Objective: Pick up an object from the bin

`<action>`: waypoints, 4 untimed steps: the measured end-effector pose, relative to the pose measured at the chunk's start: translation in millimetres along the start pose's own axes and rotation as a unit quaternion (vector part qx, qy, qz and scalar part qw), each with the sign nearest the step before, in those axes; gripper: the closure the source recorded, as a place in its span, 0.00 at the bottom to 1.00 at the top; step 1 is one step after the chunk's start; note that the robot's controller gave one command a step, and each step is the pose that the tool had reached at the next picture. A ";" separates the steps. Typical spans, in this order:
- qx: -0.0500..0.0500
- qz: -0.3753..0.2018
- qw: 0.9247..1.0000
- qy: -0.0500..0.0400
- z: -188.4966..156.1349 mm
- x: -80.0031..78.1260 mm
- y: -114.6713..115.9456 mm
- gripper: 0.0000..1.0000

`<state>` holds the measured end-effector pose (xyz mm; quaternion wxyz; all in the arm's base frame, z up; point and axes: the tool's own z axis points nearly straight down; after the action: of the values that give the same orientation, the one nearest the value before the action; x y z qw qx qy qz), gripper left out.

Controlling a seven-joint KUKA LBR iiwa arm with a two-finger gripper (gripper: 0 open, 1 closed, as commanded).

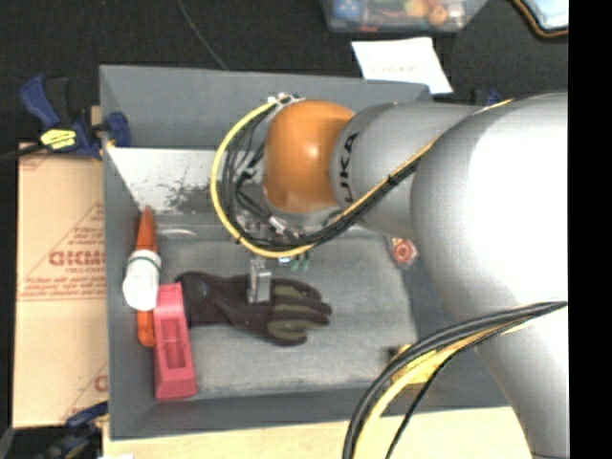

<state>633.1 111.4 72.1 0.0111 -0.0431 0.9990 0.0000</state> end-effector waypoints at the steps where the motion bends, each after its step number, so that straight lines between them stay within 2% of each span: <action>1: -0.001 0.139 0.990 -0.001 0.7 -4.2 16.9 0.00; 2: 0.000 0.102 0.995 -0.001 0.6 5.0 18.4 0.00; 3: 0.000 0.041 0.999 -0.001 0.6 8.4 17.2 0.00; 4: -0.001 0.020 1.000 -0.003 -0.5 30.2 30.8 1.00</action>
Offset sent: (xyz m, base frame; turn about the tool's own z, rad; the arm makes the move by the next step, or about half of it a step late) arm -0.0247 0.0217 -0.0021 0.0341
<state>600.4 139.4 71.9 0.0139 -0.0233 0.9996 0.0014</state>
